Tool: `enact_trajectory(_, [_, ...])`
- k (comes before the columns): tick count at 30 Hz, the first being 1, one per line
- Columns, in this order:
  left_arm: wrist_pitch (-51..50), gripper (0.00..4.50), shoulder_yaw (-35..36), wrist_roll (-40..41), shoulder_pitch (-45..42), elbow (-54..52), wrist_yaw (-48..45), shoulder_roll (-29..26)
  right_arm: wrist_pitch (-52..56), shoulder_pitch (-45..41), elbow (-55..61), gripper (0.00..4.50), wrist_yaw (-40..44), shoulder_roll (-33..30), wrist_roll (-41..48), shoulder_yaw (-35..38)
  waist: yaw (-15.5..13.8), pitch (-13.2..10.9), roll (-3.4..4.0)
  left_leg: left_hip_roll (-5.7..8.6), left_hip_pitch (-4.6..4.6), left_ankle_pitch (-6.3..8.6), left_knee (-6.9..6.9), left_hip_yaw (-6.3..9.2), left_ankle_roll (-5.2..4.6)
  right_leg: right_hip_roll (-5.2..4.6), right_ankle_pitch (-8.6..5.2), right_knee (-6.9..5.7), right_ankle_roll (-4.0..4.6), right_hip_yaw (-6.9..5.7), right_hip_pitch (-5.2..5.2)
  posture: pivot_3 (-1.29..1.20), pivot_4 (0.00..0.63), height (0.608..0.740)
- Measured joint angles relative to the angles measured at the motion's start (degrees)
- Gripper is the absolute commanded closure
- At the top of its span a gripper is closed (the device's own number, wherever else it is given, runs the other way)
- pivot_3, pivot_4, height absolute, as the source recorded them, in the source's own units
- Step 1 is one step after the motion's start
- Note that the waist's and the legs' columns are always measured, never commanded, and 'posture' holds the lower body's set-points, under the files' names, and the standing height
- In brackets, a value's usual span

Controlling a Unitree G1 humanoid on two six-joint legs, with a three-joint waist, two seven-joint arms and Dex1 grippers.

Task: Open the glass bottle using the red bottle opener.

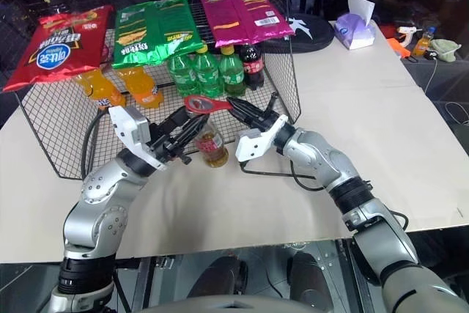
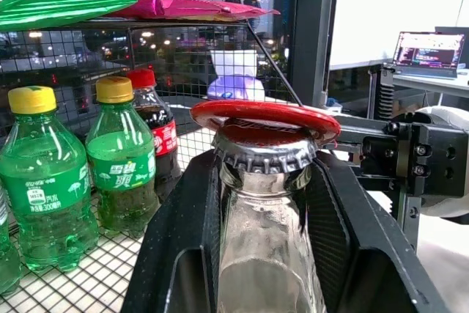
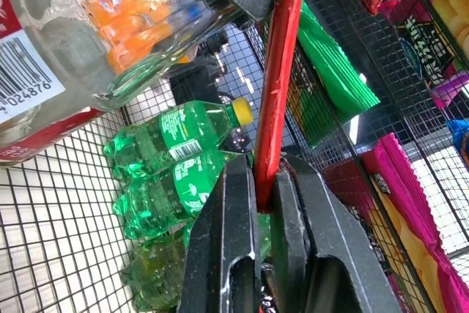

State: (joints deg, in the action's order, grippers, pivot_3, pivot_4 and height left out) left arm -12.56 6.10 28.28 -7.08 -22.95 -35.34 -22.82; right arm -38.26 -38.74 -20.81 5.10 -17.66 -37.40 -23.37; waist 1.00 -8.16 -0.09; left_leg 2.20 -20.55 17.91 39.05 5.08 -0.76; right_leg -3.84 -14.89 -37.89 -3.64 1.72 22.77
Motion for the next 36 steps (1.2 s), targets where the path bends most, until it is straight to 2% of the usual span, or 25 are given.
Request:
enact_trajectory(10, [0.23,3.43,0.02,-0.01,0.2,0.0,-0.13,0.0,-2.1,-0.07,-0.61,4.5,5.89,-0.49,5.69,-0.6,0.01,0.0,0.0,-0.01,0.01,0.0,-0.01,0.01,0.0,0.0,0.0,0.02,0.0,0.0,-0.01,0.0,0.15,0.74])
enact_trajectory(19, [0.39,3.43,0.01,-0.07,0.18,0.11,-0.03,0.08,-2.29,-0.59,-1.67,4.5,5.94,-0.17,5.77,-0.6,0.01,-0.01,0.01,-0.02,0.02,0.0,-0.03,0.01,0.0,0.0,0.0,0.02,0.0,0.0,-0.01,0.0,0.15,0.74])
enact_trajectory(28, [0.56,3.43,-0.11,-0.17,-0.27,0.57,0.03,0.68,-5.2,-6.58,-4.58,4.5,5.41,-3.64,2.91,-0.52,-0.09,-0.04,0.05,-0.01,-0.01,0.0,-0.05,0.03,0.0,-0.01,0.0,0.06,0.0,-0.03,-0.01,0.0,0.15,0.74])
enact_trajectory(36, [1.07,3.43,-0.39,-0.19,-0.65,1.13,0.03,1.01,-6.36,-7.94,-5.54,4.5,4.48,-4.48,2.04,-0.52,-0.23,-0.06,0.06,0.0,-0.07,0.0,-0.05,0.07,0.0,-0.03,0.0,0.11,0.0,-0.08,0.0,0.0,0.15,0.74])
